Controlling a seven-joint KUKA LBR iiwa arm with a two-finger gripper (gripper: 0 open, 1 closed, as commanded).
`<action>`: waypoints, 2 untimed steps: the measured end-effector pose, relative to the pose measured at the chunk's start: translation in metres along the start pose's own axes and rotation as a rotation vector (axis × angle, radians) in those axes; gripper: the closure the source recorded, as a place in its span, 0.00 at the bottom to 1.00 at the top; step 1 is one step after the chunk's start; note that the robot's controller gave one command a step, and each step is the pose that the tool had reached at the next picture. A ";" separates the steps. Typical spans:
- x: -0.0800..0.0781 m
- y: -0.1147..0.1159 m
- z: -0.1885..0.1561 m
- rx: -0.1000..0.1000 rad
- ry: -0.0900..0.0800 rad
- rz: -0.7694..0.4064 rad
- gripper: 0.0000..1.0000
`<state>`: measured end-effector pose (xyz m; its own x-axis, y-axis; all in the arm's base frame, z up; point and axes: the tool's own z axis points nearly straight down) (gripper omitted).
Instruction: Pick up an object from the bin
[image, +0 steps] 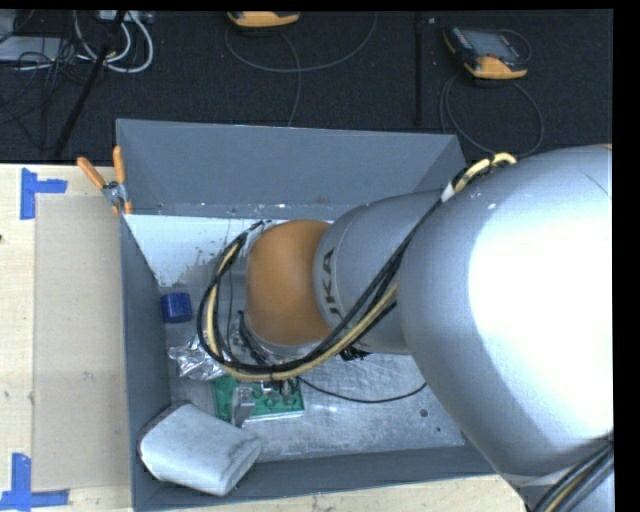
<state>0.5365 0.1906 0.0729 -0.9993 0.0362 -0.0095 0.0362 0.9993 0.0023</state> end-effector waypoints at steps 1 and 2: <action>-0.001 -0.001 -0.002 -0.002 -0.003 0.003 1.00; 0.003 0.010 -0.099 -0.001 0.003 0.006 1.00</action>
Offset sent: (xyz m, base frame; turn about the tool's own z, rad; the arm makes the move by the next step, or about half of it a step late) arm 0.0000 0.0000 0.0000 0.0000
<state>0.5331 0.2001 0.1714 -0.9991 0.0423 -0.0066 0.0423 0.9991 0.0033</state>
